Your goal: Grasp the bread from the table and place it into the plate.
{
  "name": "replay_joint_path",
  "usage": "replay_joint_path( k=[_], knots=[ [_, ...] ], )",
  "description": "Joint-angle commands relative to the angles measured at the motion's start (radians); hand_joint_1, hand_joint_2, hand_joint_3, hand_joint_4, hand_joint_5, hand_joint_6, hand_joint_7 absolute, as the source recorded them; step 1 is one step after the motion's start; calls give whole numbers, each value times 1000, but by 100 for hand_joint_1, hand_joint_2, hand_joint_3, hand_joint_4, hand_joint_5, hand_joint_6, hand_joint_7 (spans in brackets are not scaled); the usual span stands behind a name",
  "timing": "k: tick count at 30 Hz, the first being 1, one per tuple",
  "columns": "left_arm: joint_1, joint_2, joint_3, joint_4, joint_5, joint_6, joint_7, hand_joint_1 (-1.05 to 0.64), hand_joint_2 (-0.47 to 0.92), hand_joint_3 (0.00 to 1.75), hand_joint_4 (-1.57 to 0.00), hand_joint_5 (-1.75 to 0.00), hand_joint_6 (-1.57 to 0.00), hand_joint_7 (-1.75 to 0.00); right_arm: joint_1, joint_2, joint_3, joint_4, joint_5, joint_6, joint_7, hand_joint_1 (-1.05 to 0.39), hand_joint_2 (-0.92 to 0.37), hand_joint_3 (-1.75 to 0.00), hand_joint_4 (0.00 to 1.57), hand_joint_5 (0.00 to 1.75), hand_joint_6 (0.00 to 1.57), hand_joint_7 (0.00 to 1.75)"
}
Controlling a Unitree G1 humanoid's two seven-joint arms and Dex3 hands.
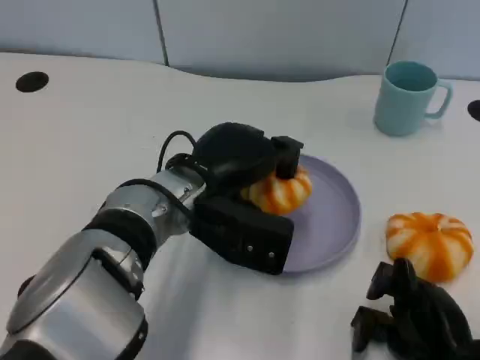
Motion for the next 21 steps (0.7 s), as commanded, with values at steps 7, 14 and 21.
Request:
replay_joint_path(
  k=[7, 14, 21],
  knots=[
    [-4, 1, 25, 2, -34, 0, -84, -27, 73, 72, -80, -169, -70, -152, 18, -1, -1, 0, -1, 9, -12, -45, -92, -48, 129, 127, 112, 131],
    [7, -2, 64, -3, -80, -14, -158, -34, 91, 14, -59, -103, -69, -24, 17, -5, 1, -1, -3, 11, -12, -45, -92, -47, 128, 127, 111, 131],
    [-5, -4, 62, -7, -76, 6, -204, -52, 92, 9, -12, -66, -31, 0, 17, -6, 2, 2, -6, 2, -6, -45, -92, -48, 128, 128, 112, 131]
  ],
)
